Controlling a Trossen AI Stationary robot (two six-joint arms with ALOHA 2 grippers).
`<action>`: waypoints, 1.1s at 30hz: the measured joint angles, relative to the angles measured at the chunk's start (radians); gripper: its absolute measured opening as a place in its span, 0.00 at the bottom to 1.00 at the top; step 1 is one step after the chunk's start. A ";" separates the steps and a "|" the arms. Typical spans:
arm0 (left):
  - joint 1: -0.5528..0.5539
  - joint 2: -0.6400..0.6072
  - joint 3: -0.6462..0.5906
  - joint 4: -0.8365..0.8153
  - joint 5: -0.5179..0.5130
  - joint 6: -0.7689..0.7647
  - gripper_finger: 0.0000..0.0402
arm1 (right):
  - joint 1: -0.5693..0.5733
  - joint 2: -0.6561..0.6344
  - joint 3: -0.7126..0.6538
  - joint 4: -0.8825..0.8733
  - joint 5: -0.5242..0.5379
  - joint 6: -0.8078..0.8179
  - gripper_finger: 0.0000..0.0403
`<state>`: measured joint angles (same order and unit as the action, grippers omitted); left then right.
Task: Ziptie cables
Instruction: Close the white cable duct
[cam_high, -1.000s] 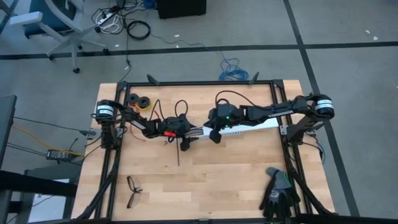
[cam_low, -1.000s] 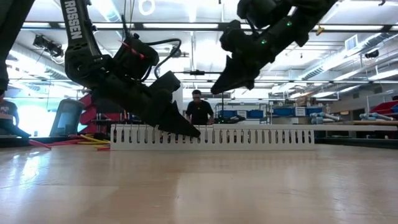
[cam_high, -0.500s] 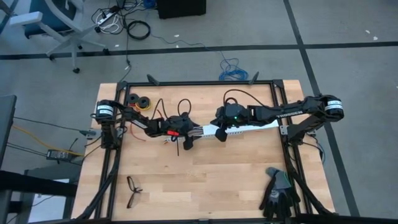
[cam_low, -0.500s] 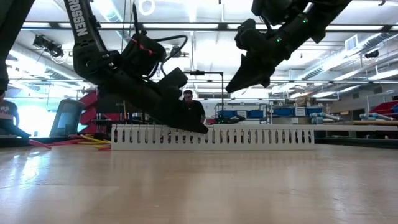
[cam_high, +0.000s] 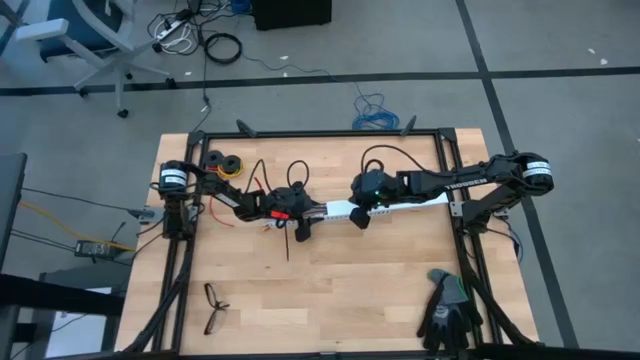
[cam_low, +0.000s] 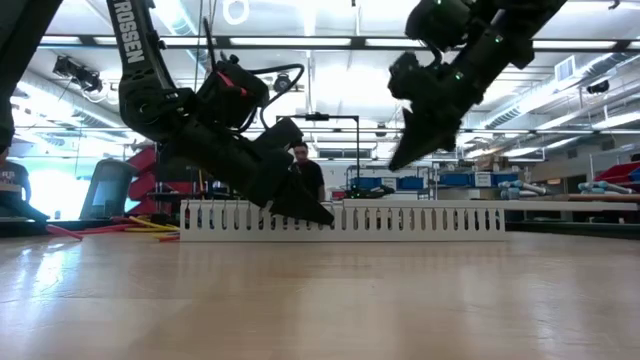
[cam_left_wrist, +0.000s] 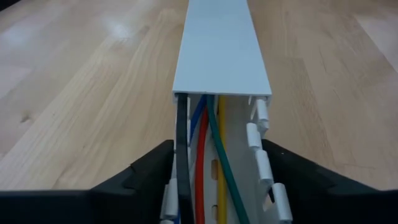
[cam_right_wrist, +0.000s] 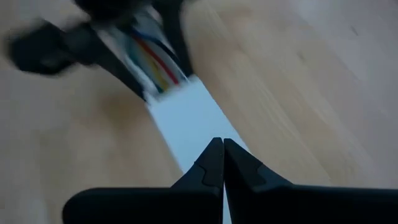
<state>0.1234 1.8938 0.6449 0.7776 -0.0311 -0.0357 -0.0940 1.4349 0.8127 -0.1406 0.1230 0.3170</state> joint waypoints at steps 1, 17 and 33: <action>0.000 0.000 0.000 0.001 0.000 -0.001 0.57 | 0.001 0.000 0.000 -0.030 0.015 0.016 0.00; 0.000 0.000 -0.002 0.006 -0.001 -0.017 0.56 | -0.030 0.273 0.007 0.256 -0.192 0.067 0.00; 0.001 -0.002 0.000 -0.006 0.035 -0.028 0.75 | -0.031 0.279 0.011 0.312 -0.180 -0.002 0.00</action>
<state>0.1241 1.8923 0.6449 0.7715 0.0042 -0.0636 -0.1249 1.7142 0.8238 0.1710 -0.0570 0.3149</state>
